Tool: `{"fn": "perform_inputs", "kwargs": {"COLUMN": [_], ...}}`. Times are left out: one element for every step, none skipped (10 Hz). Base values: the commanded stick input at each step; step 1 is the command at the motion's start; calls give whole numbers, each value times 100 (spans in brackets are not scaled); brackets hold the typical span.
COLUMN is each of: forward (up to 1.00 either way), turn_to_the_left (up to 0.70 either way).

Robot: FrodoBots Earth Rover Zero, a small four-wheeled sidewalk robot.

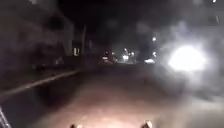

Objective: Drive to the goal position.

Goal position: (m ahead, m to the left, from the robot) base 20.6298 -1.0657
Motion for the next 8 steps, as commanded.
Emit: {"fn": "perform_inputs", "kwargs": {"forward": [100, 100, 100, 73, 2, 100, 100, 100], "turn_to_the_left": [0, 0, 0, 0, 0, 0, -6, -39]}}
